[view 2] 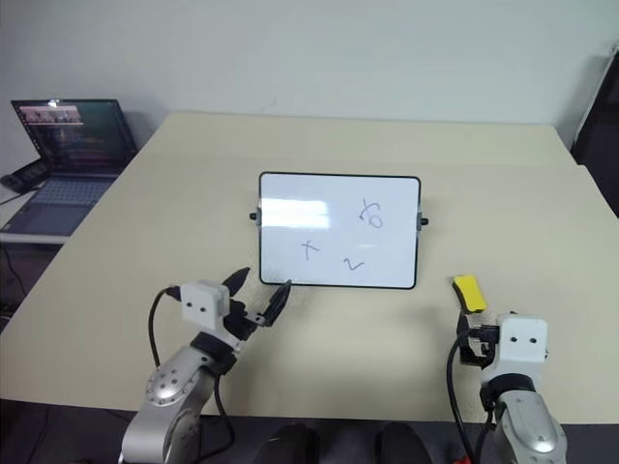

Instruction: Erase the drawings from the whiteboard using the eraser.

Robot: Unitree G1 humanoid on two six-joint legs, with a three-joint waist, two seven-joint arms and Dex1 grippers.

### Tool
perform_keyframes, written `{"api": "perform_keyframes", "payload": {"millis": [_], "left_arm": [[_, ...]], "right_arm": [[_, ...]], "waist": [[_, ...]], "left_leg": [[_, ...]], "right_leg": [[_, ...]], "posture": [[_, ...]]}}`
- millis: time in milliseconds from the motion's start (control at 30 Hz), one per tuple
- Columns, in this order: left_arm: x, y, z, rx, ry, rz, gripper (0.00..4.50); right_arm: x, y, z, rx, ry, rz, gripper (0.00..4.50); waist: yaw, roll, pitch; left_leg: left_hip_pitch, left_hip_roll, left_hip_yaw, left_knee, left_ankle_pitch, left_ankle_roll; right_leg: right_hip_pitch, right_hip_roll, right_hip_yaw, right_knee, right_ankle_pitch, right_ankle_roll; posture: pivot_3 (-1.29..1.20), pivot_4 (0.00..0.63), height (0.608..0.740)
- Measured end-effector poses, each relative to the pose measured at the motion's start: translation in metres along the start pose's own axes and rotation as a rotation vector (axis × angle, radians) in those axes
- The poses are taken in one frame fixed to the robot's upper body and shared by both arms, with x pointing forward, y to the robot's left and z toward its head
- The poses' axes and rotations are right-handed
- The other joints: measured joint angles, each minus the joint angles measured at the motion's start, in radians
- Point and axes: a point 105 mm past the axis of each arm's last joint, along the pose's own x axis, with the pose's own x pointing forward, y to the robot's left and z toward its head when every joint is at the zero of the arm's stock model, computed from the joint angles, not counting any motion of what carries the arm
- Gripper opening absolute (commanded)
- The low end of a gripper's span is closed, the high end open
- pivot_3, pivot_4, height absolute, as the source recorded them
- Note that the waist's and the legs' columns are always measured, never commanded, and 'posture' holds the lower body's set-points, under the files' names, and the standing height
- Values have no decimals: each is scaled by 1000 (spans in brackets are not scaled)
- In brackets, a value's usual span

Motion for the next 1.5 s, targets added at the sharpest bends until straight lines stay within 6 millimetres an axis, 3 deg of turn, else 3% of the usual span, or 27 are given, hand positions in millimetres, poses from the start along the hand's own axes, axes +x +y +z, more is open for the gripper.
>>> {"api": "perform_keyframes", "payload": {"millis": [333,467,567,733,867,1067,1500], "left_arm": [[5,-2,6,11,9,-33,4500],[23,-14,29,47,-6,-258,4500],[33,-36,46,68,-23,-497,4500],[44,-61,40,50,25,-805,4500],[53,-74,49,85,3,-981,4500],[60,-94,41,153,19,-1184,4500],[72,-99,32,233,-15,-1211,4500]], "right_arm": [[1,2,2,2,-13,9,4463],[8,1,9,-6,-23,28,4463],[16,3,18,8,-35,53,4463],[30,8,24,24,-11,101,4463],[41,12,28,37,14,144,4463],[56,13,26,61,51,160,4463],[72,7,16,157,106,145,4463]], "waist": [[0,0,0],[0,0,0],[-1,0,0],[-3,0,1],[-3,0,1],[-3,0,1],[-4,0,1]], "left_leg": [[0,0,0,0,0,0],[1,0,0,1,0,0],[1,-1,1,0,0,0],[0,-1,2,0,0,0],[0,-1,2,0,0,0],[-1,-1,2,1,0,0],[-3,-1,2,1,0,0]], "right_leg": [[0,0,-1,0,0,0],[1,0,-2,1,0,0],[1,1,-3,1,0,0],[-1,1,-3,1,0,0],[-1,1,-3,1,0,0],[-2,1,-3,1,0,0],[-3,1,-2,1,0,0]], "posture": [[0,150,740],[0,150,740],[0,150,740],[0,150,740],[0,150,740],[0,150,740],[0,150,740]]}}
